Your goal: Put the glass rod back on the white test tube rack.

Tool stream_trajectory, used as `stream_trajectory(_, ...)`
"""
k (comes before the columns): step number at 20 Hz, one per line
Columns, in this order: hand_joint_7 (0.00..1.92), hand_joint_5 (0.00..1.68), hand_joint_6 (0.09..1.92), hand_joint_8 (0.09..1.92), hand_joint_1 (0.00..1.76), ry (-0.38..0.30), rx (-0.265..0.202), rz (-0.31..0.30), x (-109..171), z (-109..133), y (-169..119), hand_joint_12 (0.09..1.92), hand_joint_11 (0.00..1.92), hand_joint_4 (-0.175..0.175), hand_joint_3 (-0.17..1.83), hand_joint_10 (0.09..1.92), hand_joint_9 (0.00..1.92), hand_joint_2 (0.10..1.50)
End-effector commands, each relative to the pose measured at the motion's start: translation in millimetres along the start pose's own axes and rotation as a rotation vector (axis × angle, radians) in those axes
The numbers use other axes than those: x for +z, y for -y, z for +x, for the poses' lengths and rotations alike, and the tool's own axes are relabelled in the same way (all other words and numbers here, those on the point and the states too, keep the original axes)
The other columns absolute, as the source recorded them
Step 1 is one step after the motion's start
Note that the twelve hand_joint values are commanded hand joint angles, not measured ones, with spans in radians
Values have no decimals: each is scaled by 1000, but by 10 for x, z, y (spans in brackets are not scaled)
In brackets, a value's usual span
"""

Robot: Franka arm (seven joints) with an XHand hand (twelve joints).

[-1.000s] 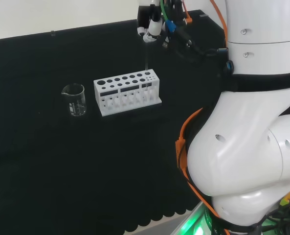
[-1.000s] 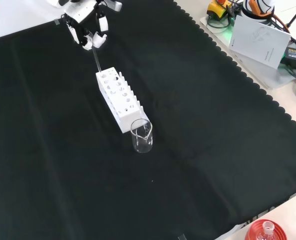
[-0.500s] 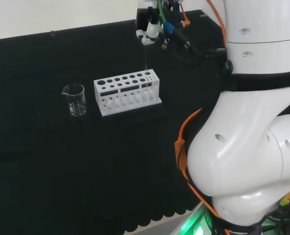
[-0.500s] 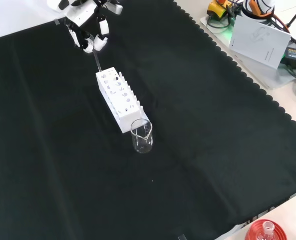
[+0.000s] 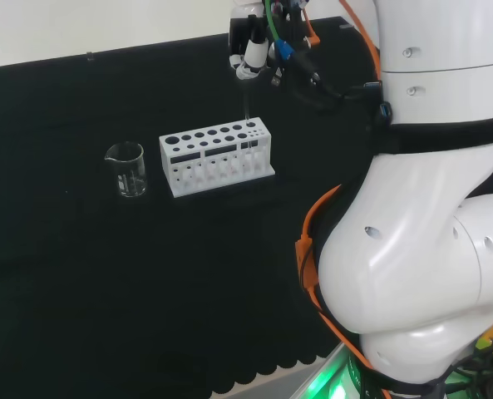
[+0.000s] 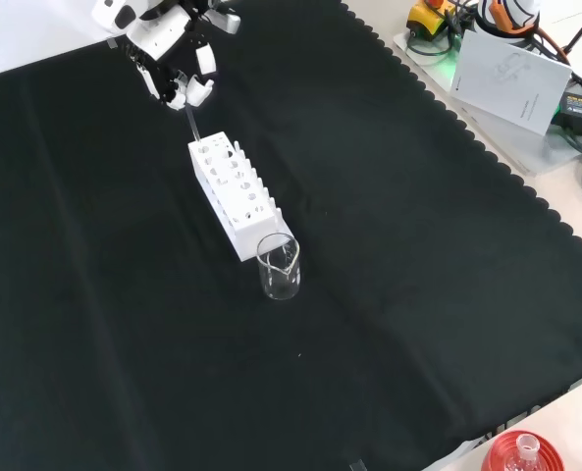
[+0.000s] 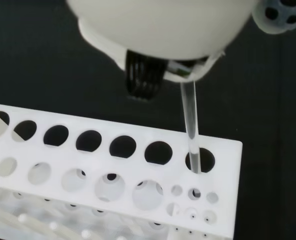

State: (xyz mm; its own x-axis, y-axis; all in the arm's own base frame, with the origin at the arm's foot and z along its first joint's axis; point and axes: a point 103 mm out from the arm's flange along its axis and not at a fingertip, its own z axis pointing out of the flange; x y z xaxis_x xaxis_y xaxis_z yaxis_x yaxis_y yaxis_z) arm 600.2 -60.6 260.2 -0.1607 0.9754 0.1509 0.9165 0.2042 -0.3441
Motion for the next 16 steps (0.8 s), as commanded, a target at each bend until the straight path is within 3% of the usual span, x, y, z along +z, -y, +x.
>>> stream_trajectory(1,1538,1061,776,272,1177,34,8,92,-29,-45,-28,476,1738,-166,815,87,1791,495)
stream_trajectory(4,1365,630,983,387,1097,34,6,118,-32,-21,-27,477,1738,-162,936,87,1766,371)
stream_trajectory(7,1075,296,904,597,921,5,10,131,-70,-25,-6,563,1654,-121,861,87,1627,341)
stream_trajectory(11,848,186,642,716,749,-23,8,115,-37,-61,68,781,1485,-86,672,87,1453,387)
stream_trajectory(14,813,185,560,727,702,-17,19,133,-75,-75,79,864,1419,-76,608,87,1411,405)
stream_trajectory(16,809,192,534,725,690,-34,27,96,-112,-52,100,895,1393,-73,579,87,1401,415)
